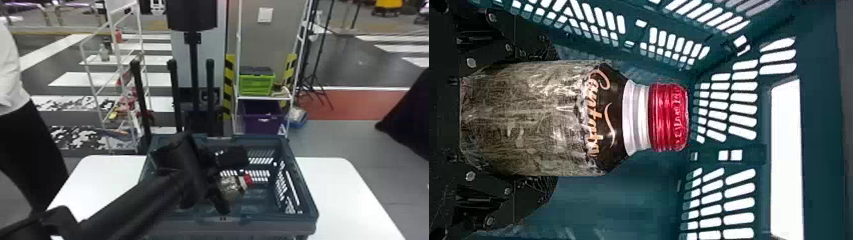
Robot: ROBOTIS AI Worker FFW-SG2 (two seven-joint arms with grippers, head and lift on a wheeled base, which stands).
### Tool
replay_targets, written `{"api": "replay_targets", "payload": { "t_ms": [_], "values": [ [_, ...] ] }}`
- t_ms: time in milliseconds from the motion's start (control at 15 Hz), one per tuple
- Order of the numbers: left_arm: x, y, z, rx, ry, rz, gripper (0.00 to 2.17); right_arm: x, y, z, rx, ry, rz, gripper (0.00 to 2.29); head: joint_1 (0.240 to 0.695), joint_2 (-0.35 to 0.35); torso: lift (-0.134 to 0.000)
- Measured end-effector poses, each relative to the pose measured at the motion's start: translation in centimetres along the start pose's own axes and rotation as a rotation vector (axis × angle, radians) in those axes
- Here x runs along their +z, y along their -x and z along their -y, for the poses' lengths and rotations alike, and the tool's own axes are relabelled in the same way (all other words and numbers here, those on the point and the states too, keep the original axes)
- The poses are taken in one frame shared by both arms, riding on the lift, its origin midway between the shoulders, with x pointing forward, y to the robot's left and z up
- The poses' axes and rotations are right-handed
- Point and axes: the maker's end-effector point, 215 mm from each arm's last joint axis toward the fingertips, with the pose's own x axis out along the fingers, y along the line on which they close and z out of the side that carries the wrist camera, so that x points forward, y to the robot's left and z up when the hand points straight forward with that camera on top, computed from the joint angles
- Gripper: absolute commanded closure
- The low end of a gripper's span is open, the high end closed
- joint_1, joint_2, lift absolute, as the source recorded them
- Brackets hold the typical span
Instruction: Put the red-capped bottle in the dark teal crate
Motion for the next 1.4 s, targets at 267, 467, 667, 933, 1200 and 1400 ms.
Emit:
{"api": "replay_targets", "payload": {
  "t_ms": [267, 467, 667, 933, 1200, 1400],
  "values": [
    [-1.3, -0.7, 0.5, -0.004, -0.027, -0.042, 1.23, 0.0, 0.0, 0.0, 0.0, 0.0, 0.001, 0.15, 0.499, 0.0, 0.0],
    [-1.5, -0.9, 0.4, 0.01, -0.034, -0.047, 0.07, 0.1, 0.0, 0.0, 0.0, 0.001, 0.002, 0.15, 0.499, 0.0, 0.0],
    [-1.5, -0.9, 0.2, 0.031, -0.028, -0.037, 0.06, 0.3, 0.0, 0.1, -0.001, 0.003, 0.004, 0.15, 0.499, 0.0, 0.0],
    [-1.2, 0.1, -0.7, 0.051, -0.003, -0.013, 0.07, 0.5, 0.1, 0.2, -0.002, 0.008, 0.005, 0.15, 0.499, 0.0, 0.0],
    [-0.4, 4.3, -4.1, 0.123, 0.108, 0.072, 0.08, 0.7, 0.3, 0.4, -0.004, 0.009, 0.007, 0.15, 0.499, 0.0, 0.0],
    [-1.2, 9.5, -7.4, 0.24, 0.256, 0.151, 0.08, 0.8, 0.3, 0.5, -0.006, 0.011, 0.009, 0.15, 0.499, 0.0, 0.0]
  ]
}}
